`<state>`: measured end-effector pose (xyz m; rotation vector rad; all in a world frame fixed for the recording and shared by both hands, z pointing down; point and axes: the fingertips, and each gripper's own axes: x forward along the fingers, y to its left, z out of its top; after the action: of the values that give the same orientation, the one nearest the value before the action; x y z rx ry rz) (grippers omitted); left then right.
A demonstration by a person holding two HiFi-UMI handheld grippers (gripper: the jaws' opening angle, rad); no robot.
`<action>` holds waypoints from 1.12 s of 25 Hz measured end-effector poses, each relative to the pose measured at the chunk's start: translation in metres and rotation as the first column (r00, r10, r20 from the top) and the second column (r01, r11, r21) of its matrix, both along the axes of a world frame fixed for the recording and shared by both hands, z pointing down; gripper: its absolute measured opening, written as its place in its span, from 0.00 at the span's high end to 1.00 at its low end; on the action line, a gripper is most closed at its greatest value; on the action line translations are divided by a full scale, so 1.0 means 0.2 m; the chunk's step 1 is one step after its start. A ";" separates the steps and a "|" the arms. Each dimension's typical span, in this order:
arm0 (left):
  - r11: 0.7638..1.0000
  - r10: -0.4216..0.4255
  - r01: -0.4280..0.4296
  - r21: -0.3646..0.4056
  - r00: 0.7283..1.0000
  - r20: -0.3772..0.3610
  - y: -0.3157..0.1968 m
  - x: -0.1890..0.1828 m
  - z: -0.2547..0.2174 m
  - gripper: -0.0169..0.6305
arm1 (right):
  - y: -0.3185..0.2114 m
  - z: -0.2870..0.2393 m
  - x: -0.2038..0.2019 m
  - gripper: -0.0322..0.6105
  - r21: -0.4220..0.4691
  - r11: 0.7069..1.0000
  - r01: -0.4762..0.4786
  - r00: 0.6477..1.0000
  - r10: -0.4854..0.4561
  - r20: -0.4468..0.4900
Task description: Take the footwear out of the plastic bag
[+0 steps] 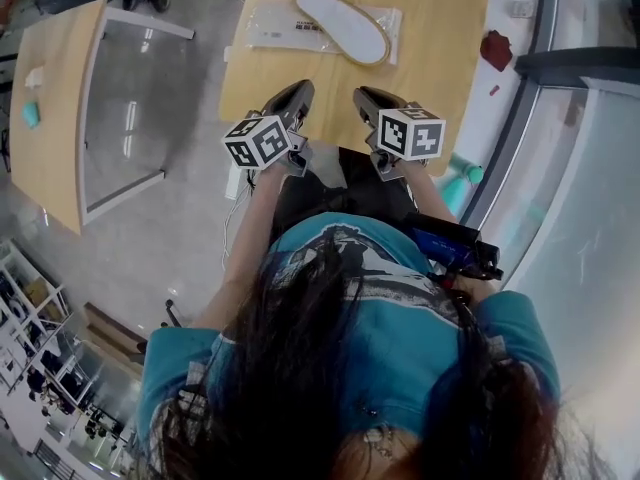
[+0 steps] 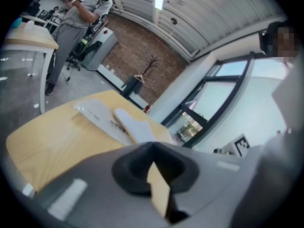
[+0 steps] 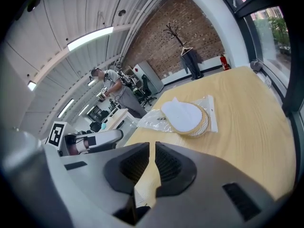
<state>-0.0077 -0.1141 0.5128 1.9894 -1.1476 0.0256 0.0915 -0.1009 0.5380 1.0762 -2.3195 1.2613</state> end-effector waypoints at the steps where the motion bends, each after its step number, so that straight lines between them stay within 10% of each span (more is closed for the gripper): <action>1: 1.000 0.012 -0.012 0.009 1.000 0.005 0.02 -0.02 -0.01 0.97 | 0.02 -0.01 -0.02 0.88 0.003 1.000 -0.009 1.000 0.009 -0.002; 18: 0.976 0.178 -0.179 0.126 0.984 0.018 0.75 -0.71 -0.09 0.98 | 0.83 -0.12 -0.72 0.88 0.015 0.982 -0.190 0.980 0.189 0.064; 28: 0.926 0.307 -0.314 0.208 0.950 0.067 1.15 -0.71 -0.17 0.98 | 1.32 -0.19 -0.78 0.88 0.012 0.968 -0.252 0.967 0.251 0.038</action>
<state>-0.1488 0.1169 0.4788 2.3583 -0.8732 0.1010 -0.0638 0.1622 0.5007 1.4016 -2.2781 1.3609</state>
